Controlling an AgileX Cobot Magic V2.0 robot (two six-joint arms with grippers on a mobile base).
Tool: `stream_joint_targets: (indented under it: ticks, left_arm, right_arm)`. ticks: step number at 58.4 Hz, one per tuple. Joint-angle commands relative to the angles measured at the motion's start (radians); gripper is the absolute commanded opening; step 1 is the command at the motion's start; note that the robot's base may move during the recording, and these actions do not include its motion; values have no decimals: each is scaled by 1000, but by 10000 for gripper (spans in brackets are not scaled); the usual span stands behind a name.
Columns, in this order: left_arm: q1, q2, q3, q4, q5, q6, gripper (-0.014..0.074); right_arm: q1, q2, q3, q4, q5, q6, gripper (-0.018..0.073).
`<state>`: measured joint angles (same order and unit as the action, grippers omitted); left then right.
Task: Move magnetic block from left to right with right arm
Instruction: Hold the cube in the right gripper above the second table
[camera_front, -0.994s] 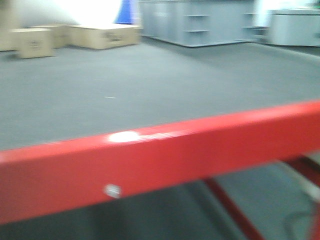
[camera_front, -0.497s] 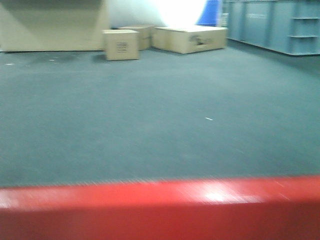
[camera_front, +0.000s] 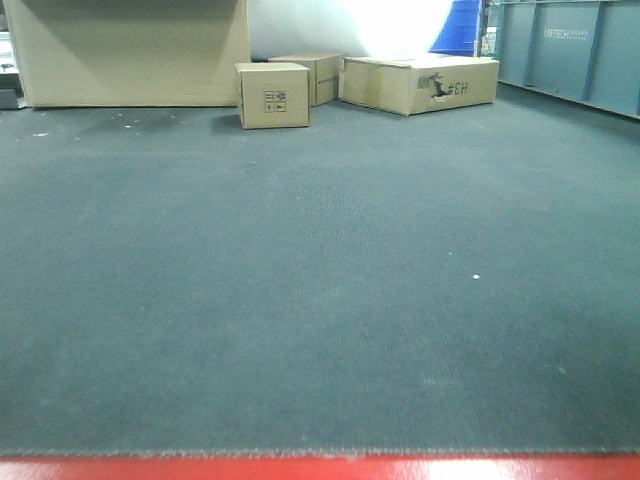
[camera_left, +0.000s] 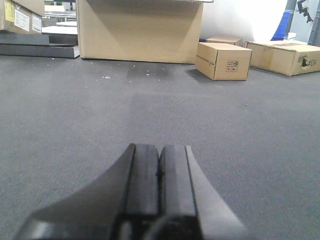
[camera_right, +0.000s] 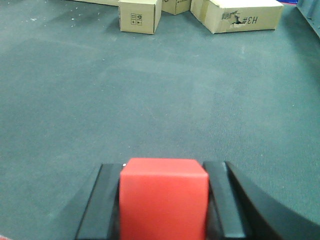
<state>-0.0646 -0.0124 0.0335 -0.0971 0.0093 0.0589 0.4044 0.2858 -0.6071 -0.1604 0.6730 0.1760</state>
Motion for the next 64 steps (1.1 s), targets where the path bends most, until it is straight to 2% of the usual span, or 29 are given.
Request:
stream_joint_targets:
  ticks: [1, 38, 49, 58, 64]
  left_arm:
    - [-6, -10, 7, -5, -90, -7, -126]
    - [-6, -10, 7, -5, -90, -7, -126]
    - [-6, -10, 7, -5, -90, -7, -126]
    - [-6, -10, 7, -5, -90, -7, -126]
    - [-6, -10, 7, -5, -90, -7, -126]
  right_arm:
    - [1, 11, -28, -10, -89, -7, 246]
    - [1, 11, -28, -10, -89, -6, 246]
    - [2, 20, -35, 45, -110, -4, 245]
    - [11, 141, -88, 58, -148, -12, 245]
    - [35, 281, -164, 63, -148, -71, 245]
